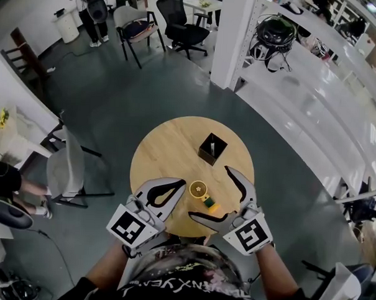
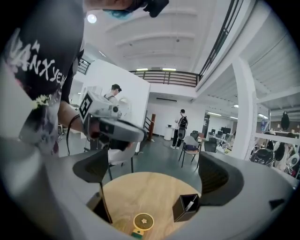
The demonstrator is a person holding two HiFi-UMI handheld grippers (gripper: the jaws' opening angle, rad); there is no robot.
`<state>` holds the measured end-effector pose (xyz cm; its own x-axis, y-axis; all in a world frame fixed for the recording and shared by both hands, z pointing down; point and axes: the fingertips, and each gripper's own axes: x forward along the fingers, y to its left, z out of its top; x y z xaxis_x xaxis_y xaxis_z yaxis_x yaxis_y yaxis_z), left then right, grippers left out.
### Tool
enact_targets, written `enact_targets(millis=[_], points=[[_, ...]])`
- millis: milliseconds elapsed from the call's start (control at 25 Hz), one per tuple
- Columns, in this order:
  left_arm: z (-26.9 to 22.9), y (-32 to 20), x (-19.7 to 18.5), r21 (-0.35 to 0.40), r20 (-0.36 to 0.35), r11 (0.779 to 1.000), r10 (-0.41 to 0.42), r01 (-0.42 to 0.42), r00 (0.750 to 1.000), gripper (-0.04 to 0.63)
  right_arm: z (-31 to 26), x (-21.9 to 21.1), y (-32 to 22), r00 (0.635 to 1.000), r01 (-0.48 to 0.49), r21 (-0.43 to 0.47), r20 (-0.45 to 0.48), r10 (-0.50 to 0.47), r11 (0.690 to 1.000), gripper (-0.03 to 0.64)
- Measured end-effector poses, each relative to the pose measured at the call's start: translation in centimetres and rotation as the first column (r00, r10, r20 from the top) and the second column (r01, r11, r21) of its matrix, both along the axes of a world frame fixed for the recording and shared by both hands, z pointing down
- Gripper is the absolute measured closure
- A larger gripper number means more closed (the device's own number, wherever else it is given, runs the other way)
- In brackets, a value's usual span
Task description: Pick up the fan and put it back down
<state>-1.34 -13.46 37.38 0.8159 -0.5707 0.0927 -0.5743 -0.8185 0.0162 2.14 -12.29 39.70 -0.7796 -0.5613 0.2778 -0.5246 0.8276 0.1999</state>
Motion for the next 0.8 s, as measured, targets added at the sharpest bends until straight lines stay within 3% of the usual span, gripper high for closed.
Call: enact_targets(millis=[320,800], points=[[0.0,-0.1,0.0,0.004,0.000,1.000,-0.002,0.002,1.000,0.578,-5.4,0.4,0.4,0.979,-0.031,0.052,0.202,0.020,0.998,0.032],[-0.5,0.1,0.3,0.008,0.001,1.000,0.000,0.000,1.000,0.578,-6.1,2.4,0.6,0.970,-0.060,0.033,0.236,0.051,0.998,0.032]])
